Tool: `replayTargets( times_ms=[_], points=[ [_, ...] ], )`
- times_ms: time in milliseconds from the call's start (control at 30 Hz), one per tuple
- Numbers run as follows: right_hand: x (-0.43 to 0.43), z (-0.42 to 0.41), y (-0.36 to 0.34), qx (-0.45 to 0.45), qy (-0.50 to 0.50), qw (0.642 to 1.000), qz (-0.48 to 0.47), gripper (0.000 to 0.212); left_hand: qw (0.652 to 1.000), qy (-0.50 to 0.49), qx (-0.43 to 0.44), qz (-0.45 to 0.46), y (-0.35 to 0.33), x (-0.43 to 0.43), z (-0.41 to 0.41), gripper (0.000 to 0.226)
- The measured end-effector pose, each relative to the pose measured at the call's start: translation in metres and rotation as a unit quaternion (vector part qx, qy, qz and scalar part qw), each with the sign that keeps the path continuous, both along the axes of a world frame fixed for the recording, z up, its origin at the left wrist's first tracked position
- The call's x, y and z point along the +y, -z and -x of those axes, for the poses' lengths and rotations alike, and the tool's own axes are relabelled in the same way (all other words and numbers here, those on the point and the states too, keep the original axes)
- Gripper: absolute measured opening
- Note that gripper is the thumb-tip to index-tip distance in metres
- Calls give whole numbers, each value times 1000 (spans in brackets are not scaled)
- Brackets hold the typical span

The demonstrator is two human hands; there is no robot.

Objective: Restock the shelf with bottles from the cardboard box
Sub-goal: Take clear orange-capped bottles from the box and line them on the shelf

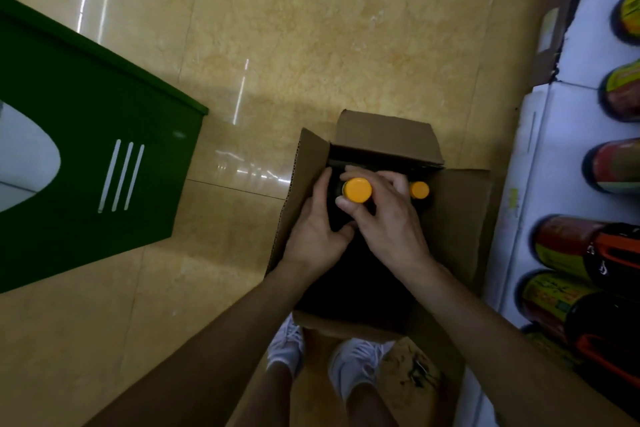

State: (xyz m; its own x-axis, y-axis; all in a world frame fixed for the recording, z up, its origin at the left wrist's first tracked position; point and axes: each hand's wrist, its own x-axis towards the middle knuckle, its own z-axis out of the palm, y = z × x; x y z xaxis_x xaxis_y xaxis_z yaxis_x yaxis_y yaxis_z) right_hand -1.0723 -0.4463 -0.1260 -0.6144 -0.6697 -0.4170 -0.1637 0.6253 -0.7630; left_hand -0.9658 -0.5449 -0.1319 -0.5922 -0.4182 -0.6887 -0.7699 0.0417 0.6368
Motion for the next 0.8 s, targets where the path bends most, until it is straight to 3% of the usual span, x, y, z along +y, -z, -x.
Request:
replayTargets(
  times_ms=[133, 300, 600, 800],
  points=[
    [3, 15, -51, -23, 19, 999, 42, 42, 999, 7, 40, 23, -26, -10, 8, 97],
    [0, 31, -130, -45, 51, 994, 86, 25, 995, 26, 98, 20, -76, -16, 17, 84],
    [2, 46, -278, 37, 75, 990, 110, 26, 980, 36, 190, 54, -217, -7, 34, 62],
    [12, 55, -392, 94, 97, 983, 124, 42, 965, 50, 245, 78, -314, -1, 50, 74]
  ],
)
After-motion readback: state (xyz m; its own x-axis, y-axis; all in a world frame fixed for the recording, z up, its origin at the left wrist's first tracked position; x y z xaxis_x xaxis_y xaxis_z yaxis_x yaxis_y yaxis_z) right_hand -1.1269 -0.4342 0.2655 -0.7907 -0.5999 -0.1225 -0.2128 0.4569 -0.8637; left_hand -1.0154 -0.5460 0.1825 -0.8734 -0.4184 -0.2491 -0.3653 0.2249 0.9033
